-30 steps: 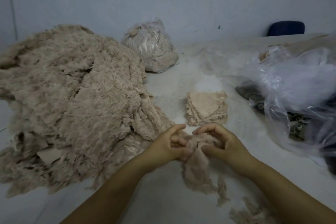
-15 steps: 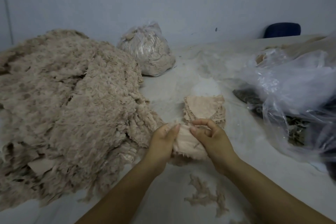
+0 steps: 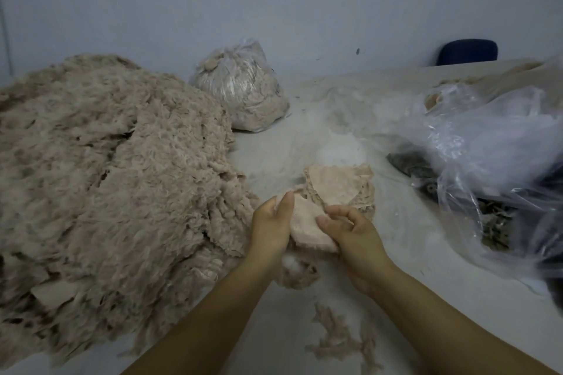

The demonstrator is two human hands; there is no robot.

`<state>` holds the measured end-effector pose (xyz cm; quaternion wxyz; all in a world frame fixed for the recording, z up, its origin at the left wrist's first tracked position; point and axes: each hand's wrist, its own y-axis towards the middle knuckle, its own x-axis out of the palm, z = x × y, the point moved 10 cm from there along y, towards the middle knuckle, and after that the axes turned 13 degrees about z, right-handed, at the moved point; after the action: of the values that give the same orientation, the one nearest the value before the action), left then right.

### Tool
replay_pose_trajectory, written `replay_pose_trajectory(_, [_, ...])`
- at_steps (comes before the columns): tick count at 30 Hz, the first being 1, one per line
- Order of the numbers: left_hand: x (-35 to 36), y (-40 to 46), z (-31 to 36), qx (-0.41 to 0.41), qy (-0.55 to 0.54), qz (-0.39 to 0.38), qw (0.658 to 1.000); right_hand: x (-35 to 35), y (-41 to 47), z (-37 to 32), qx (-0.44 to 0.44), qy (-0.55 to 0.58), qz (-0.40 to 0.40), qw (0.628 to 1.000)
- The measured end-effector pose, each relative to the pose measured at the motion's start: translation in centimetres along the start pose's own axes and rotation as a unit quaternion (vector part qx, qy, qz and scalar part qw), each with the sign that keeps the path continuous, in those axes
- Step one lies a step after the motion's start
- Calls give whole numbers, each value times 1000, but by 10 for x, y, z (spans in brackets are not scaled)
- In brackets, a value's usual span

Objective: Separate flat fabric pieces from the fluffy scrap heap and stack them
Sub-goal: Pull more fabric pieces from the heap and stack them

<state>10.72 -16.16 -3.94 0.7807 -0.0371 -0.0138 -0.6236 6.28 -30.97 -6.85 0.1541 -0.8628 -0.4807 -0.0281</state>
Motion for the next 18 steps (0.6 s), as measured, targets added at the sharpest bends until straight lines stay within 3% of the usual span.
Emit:
replay_pose_trajectory(4, [10, 21, 19, 76, 32, 42, 996, -19, 36, -43, -75, 17, 100, 992])
replay_pose_trajectory(7, [30, 41, 30, 130, 85, 48, 987, -24, 66, -82, -154, -30, 141, 977])
replay_pose_trajectory(10, [50, 60, 14, 79, 121, 13, 989, -26, 93, -101, -201, -147, 164, 955])
replay_pose_trajectory(12, [46, 63, 0, 33, 127, -8, 991, -31, 104, -99, -216, -282, 171, 919])
replay_pose_trajectory(14, [31, 62, -1, 72, 177, -29, 981, -37, 94, -103, -281, -356, 205, 867])
replay_pose_trajectory(16, [10, 57, 10, 173, 245, -55, 952, -26, 65, -99, -357, -313, 177, 862])
replay_pose_trajectory(18, [-9, 48, 21, 281, 322, -73, 901, 12, 34, -67, -364, -306, 36, 879])
